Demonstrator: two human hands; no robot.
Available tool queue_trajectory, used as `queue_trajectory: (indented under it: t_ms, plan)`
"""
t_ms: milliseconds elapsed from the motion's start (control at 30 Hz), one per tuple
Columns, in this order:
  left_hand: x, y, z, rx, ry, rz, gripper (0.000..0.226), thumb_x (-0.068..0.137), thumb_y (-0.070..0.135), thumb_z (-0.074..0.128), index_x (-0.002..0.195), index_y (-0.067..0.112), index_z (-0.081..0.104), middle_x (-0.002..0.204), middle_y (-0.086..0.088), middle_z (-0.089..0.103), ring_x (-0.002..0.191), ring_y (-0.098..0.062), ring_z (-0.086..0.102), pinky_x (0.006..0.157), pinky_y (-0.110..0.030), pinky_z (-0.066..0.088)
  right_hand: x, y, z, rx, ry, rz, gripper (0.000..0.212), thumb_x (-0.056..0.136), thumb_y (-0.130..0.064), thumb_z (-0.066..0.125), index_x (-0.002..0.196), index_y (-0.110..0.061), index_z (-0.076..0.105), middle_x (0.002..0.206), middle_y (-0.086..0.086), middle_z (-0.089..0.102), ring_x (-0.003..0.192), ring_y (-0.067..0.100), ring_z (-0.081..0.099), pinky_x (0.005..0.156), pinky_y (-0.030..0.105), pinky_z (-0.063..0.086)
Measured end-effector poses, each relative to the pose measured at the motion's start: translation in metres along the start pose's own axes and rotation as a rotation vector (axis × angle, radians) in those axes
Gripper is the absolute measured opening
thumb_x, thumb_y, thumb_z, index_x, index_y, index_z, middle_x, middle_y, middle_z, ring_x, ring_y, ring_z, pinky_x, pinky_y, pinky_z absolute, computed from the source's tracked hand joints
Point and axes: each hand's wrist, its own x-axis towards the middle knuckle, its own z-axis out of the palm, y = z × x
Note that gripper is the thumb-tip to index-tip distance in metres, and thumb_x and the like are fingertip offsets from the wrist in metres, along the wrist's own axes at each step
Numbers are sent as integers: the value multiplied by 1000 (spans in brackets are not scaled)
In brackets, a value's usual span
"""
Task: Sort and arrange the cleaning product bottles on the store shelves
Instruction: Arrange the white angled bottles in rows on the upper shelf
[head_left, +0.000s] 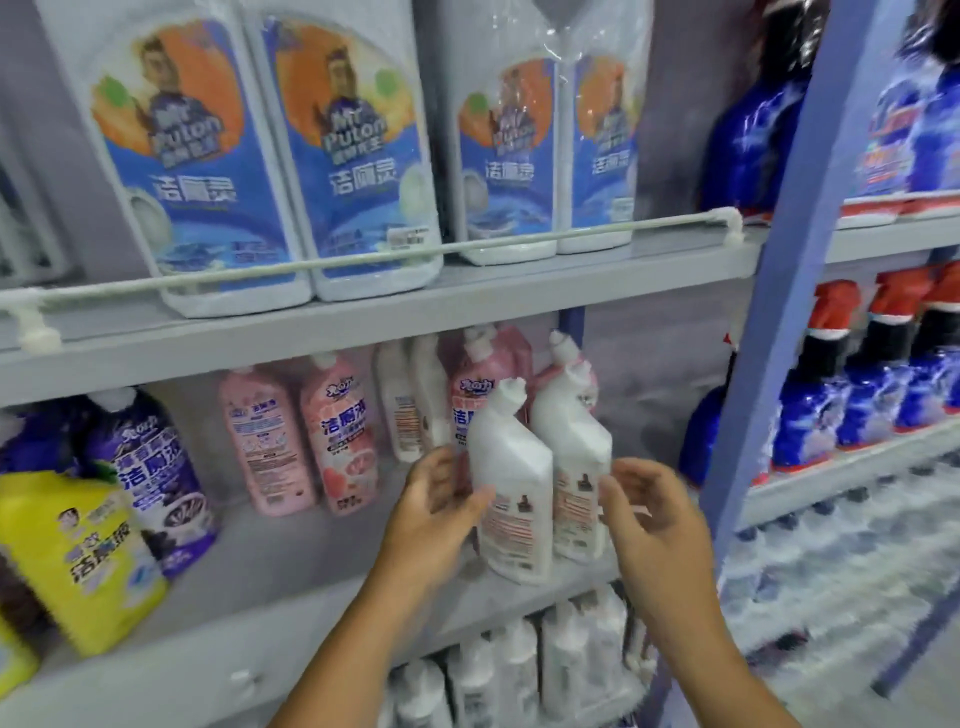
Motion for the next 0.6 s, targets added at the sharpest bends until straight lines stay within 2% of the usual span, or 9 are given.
queue_trajectory:
  t_ms: [67, 133, 167, 233, 333, 433, 533, 600]
  plan:
    - [4, 0, 12, 7, -50, -29, 69, 74, 29, 90, 130, 44, 51, 125, 16, 68, 112, 1, 66, 91, -22, 55, 12, 10, -8, -102, 1, 14, 24, 91, -31, 73, 111, -33, 61, 109, -17, 64, 96, 0, 64, 81, 24, 53]
    - [5, -1, 20, -13, -67, -66, 81, 63, 40, 92, 132, 45, 51, 128, 14, 70, 118, -6, 66, 99, -37, 55, 24, 24, -8, -138, -65, 60, 37, 86, -36, 77, 117, -35, 57, 117, -19, 59, 102, 2, 63, 87, 28, 53]
    - [4, -1, 23, -8, -61, -72, 81, 61, 42, 91, 132, 43, 53, 126, 13, 71, 117, -9, 68, 100, -41, 55, 30, 31, -6, -137, -113, 79, 41, 85, -37, 78, 119, -35, 56, 119, -18, 59, 105, 3, 62, 89, 30, 54]
    - [0, 1, 30, 39, -19, -73, 68, 67, 36, 91, 127, 38, 59, 117, 12, 75, 108, -10, 72, 97, -44, 58, 39, 40, -2, -131, -207, 114, 43, 86, -36, 79, 120, -36, 54, 118, -18, 62, 106, 2, 63, 89, 30, 55]
    - [-12, 0, 36, 75, 65, -79, 47, 78, 24, 88, 116, 36, 63, 106, 14, 78, 98, -6, 74, 89, -38, 61, 44, 46, 2, -148, -282, 127, 38, 86, -34, 79, 115, -40, 55, 109, -19, 67, 101, 1, 65, 82, 26, 54]
    - [-22, -1, 33, 83, 117, -80, 46, 80, 27, 86, 117, 38, 62, 109, 16, 77, 99, -4, 73, 84, -31, 60, 43, 47, 2, -149, -299, 106, 35, 85, -34, 80, 110, -43, 57, 105, -19, 69, 97, -2, 65, 81, 24, 55]
    - [-37, 2, 23, 73, 172, -91, 44, 82, 23, 84, 117, 38, 62, 106, 17, 77, 96, -1, 73, 75, -21, 59, 35, 46, 5, -109, -326, 122, 38, 85, -27, 81, 116, -36, 59, 107, -19, 69, 99, -2, 64, 80, 22, 55]
    - [-50, 4, 12, 62, 213, -111, 44, 84, 23, 83, 119, 38, 62, 106, 17, 77, 95, -1, 73, 75, -22, 59, 28, 45, 9, -86, -363, 132, 41, 85, -26, 81, 119, -35, 60, 109, -19, 69, 100, 0, 65, 82, 26, 57]
